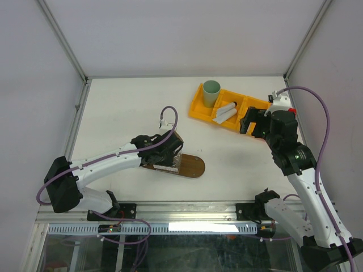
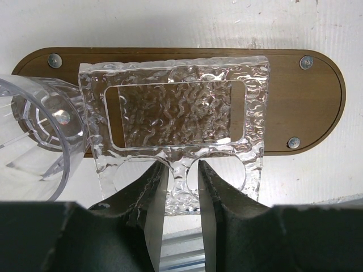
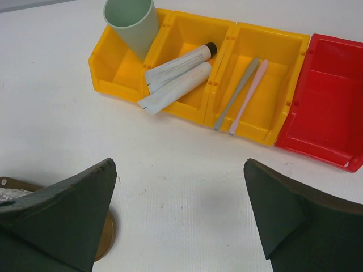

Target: Prepare toiletry sets of a toothbrush and toothpaste on the tray

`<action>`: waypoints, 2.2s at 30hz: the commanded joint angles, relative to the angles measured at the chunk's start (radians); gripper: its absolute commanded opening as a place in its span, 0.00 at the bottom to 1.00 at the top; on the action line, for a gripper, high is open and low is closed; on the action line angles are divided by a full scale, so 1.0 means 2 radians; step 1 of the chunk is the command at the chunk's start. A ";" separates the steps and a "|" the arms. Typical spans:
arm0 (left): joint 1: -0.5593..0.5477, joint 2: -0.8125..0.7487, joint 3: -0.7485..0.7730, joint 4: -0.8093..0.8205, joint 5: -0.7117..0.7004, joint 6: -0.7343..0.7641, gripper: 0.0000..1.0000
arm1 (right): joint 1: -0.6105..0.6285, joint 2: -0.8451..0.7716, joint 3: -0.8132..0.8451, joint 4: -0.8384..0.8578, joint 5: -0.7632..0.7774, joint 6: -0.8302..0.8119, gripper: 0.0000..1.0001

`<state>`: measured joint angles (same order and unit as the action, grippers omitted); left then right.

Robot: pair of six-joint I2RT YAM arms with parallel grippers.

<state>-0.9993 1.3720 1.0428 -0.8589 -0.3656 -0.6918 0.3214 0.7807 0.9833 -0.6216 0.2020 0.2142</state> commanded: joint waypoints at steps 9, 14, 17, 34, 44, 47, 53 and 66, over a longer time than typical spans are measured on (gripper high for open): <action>0.006 -0.010 0.009 0.025 -0.014 0.011 0.26 | 0.002 -0.002 0.003 0.029 0.005 -0.007 0.99; 0.006 -0.012 0.007 0.027 -0.011 0.027 0.24 | 0.002 -0.002 0.003 0.029 0.005 -0.007 0.99; 0.006 -0.019 -0.003 0.035 -0.010 0.042 0.22 | 0.002 -0.001 0.004 0.029 0.004 -0.008 0.99; 0.006 -0.012 0.001 0.020 -0.012 0.009 0.30 | 0.002 -0.002 0.003 0.029 0.003 -0.007 0.99; 0.006 -0.024 0.014 0.020 -0.004 0.006 0.39 | 0.002 -0.001 0.002 0.029 0.003 -0.007 0.99; 0.006 -0.031 0.017 0.019 -0.002 0.004 0.40 | 0.002 -0.001 0.002 0.029 0.003 -0.007 0.99; 0.006 -0.045 0.028 0.011 0.000 0.003 0.44 | 0.002 -0.002 0.002 0.029 0.002 -0.007 0.99; 0.007 -0.068 0.188 -0.030 -0.005 0.102 0.75 | 0.002 0.014 0.000 0.029 -0.005 -0.003 0.99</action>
<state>-0.9989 1.2812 1.2400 -0.9138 -0.3653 -0.6064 0.3214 0.7940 0.9833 -0.6178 0.1982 0.2146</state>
